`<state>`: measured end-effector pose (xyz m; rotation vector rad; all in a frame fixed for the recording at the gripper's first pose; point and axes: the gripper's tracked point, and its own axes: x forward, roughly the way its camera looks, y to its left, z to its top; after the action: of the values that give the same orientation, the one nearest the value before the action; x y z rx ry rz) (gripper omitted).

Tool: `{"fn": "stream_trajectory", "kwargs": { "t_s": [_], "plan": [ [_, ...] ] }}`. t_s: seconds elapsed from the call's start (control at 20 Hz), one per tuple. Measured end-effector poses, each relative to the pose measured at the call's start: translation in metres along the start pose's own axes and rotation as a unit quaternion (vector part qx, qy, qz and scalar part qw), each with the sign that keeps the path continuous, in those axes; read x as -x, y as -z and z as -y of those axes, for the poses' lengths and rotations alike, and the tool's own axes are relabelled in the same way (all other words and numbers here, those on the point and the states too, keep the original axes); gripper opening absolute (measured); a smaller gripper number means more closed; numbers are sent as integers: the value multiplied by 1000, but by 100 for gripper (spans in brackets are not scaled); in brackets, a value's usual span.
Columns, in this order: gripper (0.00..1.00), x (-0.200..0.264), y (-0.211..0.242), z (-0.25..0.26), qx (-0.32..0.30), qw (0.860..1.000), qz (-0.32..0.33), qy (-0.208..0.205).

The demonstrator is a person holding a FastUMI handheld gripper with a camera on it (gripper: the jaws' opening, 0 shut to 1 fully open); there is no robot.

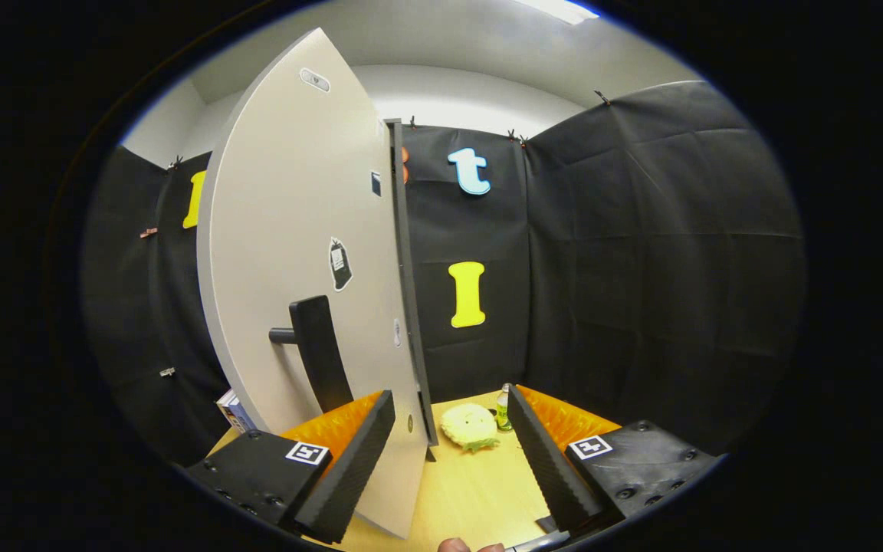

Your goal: Open the shoe cabinet door, grab the shoes and put them into the shoe cabinet, then close the shoe cabinet door.

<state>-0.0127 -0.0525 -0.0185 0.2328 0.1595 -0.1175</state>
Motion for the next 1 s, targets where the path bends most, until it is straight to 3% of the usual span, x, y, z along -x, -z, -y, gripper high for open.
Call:
{"fn": "stream_trajectory", "kwargs": {
  "t_s": [0.35, 0.65, 1.0],
  "plan": [
    [98, -24, 15, -89, -21, 998, -22, -55],
    [98, -47, 24, -151, -1, 995, -33, -99],
    [98, -52, 19, -157, 33, 995, -20, -87]
  ]
}}
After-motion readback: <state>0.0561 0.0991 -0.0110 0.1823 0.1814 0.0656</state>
